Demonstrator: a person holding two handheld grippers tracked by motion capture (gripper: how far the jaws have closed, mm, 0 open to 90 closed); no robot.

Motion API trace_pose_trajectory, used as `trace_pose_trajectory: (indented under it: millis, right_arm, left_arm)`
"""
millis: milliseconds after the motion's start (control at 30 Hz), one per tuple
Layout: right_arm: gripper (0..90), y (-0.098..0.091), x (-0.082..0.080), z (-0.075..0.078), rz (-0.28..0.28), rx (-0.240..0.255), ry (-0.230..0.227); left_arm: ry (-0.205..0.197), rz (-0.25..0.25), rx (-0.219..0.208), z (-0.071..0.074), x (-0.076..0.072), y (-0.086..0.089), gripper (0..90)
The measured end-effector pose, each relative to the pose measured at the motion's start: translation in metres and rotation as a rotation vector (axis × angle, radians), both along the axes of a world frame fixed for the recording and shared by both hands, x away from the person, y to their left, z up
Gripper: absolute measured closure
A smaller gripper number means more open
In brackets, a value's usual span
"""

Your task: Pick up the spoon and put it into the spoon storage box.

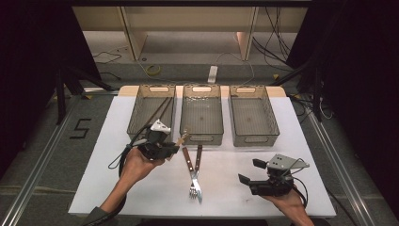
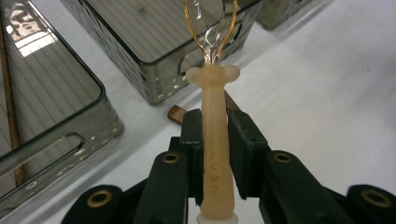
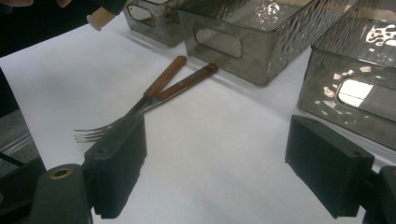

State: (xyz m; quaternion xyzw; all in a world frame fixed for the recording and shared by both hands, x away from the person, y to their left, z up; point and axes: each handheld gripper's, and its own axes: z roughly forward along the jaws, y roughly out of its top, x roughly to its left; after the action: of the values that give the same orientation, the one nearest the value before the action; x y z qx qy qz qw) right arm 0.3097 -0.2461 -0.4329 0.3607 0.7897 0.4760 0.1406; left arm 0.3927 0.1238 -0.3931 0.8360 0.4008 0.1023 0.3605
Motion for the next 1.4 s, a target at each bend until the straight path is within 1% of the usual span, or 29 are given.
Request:
trace_pose_trajectory:
  millis: [100,233,367,467,633,667,733,867,933,1033,1100,1167,1300,1400]
  right_arm:
    - [21.1,0.000,0.000,0.000,0.000,0.003,0.002]
    - [21.1,0.000,0.000,0.000,0.000,0.003,0.001]
    - [21.1,0.000,0.000,0.000,0.001,0.004,0.000]
    - [21.2,0.000,0.000,0.000,0.003,0.007,-0.002]
    - [21.2,0.000,-0.001,0.001,0.007,0.006,-0.006]
    - [21.2,0.000,-0.001,0.000,0.008,0.005,-0.006]
    - [21.2,0.000,-0.001,0.001,0.004,0.010,-0.004]
    - [21.2,0.000,-0.001,0.000,0.009,0.006,-0.005]
    - [21.2,0.001,-0.001,0.001,0.009,0.008,-0.004]
    - [21.2,0.000,-0.001,0.000,0.008,0.005,-0.005]
    - [21.2,0.000,-0.001,0.001,0.005,0.012,-0.003]
    - [21.2,0.000,-0.001,0.000,0.010,0.008,-0.007]
    - [21.3,0.000,-0.001,0.001,0.012,0.010,-0.007]
    - [21.3,0.000,-0.001,0.001,0.012,0.010,-0.007]
  left_arm:
    - [-0.005,0.002,0.000,0.002,0.006,0.000,76.2]
    - [-0.012,0.009,-0.016,0.004,0.013,-0.002,76.2]
    - [-0.016,0.010,-0.030,0.008,0.020,-0.006,76.1]
    - [-0.019,0.019,-0.056,0.010,0.027,-0.009,76.1]
    - [-0.024,0.024,-0.072,0.013,0.036,-0.016,76.1]
    - [-0.027,0.023,-0.069,0.014,0.037,-0.017,76.1]
    - [-0.029,0.031,-0.080,0.015,0.041,-0.019,76.1]
    - [-0.034,0.036,-0.086,0.018,0.049,-0.024,76.1]
    - [-0.037,0.041,-0.095,0.019,0.054,-0.027,76.1]
    - [-0.039,0.039,-0.082,0.021,0.061,-0.033,76.1]
    - [-0.035,0.046,-0.077,0.021,0.066,-0.035,76.0]
    - [-0.027,0.056,-0.083,0.020,0.071,-0.036,76.0]
    - [-0.028,0.072,-0.083,0.020,0.080,-0.038,76.0]
    - [-0.022,0.092,-0.097,0.018,0.088,-0.040,76.0]
